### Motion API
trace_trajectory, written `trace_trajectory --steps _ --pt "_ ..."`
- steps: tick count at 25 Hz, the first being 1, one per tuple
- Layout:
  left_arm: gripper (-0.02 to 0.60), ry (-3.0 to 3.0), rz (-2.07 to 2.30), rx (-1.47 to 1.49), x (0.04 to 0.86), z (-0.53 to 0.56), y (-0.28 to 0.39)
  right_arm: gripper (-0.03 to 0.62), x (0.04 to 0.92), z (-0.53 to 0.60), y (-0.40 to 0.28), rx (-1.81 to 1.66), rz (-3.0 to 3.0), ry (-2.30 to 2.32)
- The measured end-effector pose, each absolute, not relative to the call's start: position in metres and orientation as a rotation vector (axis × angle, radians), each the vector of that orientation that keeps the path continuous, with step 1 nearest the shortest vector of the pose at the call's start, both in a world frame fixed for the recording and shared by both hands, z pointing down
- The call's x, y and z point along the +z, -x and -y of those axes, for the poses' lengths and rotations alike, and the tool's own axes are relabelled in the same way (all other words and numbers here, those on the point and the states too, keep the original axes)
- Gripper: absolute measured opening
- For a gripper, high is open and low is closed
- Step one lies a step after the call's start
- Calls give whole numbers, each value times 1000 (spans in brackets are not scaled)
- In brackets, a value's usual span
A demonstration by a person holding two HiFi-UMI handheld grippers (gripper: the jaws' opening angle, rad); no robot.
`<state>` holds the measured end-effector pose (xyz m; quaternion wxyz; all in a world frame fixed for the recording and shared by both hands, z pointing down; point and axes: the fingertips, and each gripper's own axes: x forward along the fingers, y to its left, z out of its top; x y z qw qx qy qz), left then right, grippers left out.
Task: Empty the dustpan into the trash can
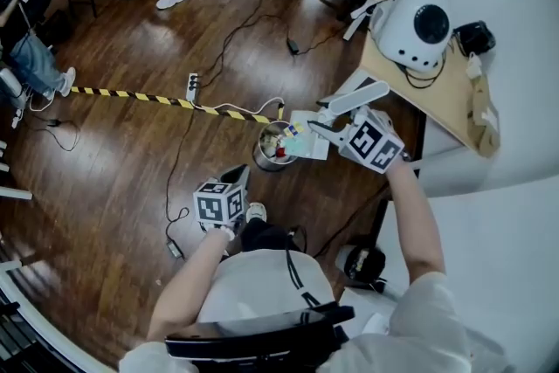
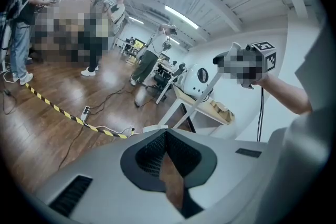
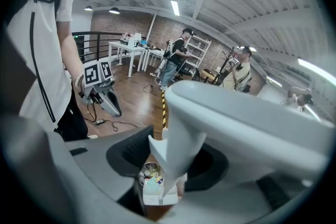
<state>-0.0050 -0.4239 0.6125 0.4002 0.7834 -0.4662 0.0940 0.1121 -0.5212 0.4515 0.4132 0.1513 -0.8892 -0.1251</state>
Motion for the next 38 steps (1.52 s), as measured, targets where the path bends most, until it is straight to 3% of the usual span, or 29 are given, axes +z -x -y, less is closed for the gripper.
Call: trace_trajectory --steps 25,38 --pt "-3 -1948 1200 190 613 411 32 189 465 509 -81 -335 2199 -281" --pt "-3 -1996 1145 216 608 410 21 188 431 567 -200 -125 2231 -864"
